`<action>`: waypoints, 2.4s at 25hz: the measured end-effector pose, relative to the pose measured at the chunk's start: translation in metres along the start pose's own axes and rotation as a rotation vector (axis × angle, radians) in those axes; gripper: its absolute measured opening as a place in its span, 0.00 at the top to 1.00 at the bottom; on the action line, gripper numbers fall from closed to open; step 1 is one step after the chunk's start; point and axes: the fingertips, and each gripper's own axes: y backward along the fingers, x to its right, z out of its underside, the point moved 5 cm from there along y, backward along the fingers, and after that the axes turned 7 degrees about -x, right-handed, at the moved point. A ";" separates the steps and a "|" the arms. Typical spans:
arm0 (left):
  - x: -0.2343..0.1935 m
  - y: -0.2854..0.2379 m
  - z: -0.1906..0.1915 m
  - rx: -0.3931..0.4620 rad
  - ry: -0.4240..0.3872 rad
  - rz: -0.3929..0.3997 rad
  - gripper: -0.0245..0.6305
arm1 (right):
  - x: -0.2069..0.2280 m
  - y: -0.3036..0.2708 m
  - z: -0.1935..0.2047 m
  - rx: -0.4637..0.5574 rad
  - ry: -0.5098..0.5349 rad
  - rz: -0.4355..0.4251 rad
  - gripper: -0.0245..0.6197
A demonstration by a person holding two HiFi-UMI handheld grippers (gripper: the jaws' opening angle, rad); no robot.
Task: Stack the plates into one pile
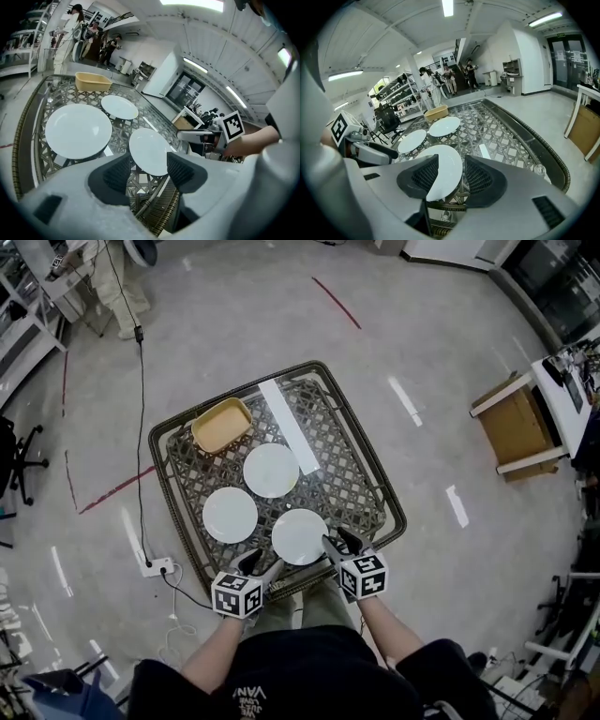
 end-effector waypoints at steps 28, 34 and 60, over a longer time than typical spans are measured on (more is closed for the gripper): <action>-0.009 -0.056 0.006 -0.078 0.266 -0.071 0.62 | 0.017 -0.058 0.015 -0.220 0.018 -0.138 0.76; -0.011 -0.043 0.001 -0.037 0.289 -0.078 0.62 | 0.007 -0.053 0.005 -0.218 0.031 -0.169 0.76; -0.116 0.068 -0.025 0.181 0.410 -0.327 0.62 | -0.122 -0.140 -0.067 -0.237 0.241 -0.382 0.75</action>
